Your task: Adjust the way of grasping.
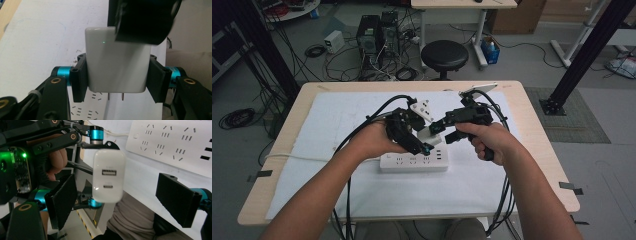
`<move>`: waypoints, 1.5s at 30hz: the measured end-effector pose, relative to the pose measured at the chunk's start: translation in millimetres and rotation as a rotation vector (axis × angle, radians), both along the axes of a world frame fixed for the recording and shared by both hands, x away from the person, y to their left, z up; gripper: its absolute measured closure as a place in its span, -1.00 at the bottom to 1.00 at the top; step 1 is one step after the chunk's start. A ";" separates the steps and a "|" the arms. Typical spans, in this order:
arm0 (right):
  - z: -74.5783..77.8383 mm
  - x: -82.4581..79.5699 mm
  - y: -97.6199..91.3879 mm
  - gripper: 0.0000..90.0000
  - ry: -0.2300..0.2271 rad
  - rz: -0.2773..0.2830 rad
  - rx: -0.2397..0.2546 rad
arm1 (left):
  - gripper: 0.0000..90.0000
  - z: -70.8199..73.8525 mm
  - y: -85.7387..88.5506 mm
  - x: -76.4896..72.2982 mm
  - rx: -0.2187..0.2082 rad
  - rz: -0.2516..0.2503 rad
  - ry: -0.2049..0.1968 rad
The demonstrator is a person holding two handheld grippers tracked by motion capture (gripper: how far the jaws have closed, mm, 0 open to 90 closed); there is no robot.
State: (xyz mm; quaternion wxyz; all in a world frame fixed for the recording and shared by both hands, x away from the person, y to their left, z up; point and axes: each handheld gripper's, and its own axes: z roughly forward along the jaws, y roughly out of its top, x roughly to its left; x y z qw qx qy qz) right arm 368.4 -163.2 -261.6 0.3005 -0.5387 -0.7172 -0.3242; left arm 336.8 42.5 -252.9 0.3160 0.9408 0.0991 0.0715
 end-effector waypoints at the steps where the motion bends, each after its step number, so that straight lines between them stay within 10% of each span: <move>1: -0.7 0.3 0.3 -0.45 0.004 -0.007 0.016 | -0.06 -0.8 -1.7 -0.7 -0.002 -0.001 -0.002; 16: -9.8 3.9 9.5 0.35 0.039 0.012 0.044 | -0.06 -1.6 -3.7 -0.1 0.008 -0.020 -0.047; 24: -10.4 3.8 12.4 0.37 0.017 0.007 -0.003 | -0.31 -3.3 -8.3 1.7 0.070 0.001 -0.010; 27: -5.2 3.6 9.2 0.37 -0.036 -0.008 -0.111 | -0.40 0.5 -5.4 5.7 0.155 0.051 0.053; 28: -1.2 2.9 7.3 0.37 -0.086 -0.002 -0.218 | -0.50 3.8 -0.5 9.5 0.204 0.098 0.092; 32: 6.0 2.6 2.7 0.37 -0.128 -0.010 -0.307 | -0.50 10.2 9.9 14.9 0.296 0.163 0.151; 34: 15.4 2.1 2.2 0.37 -0.168 -0.007 -0.460 | -0.50 17.5 21.7 18.7 0.375 0.229 0.197; 45: 38.9 2.4 0.0 0.37 -0.236 0.021 -0.864 | -0.50 33.0 63.2 27.0 0.507 0.413 0.299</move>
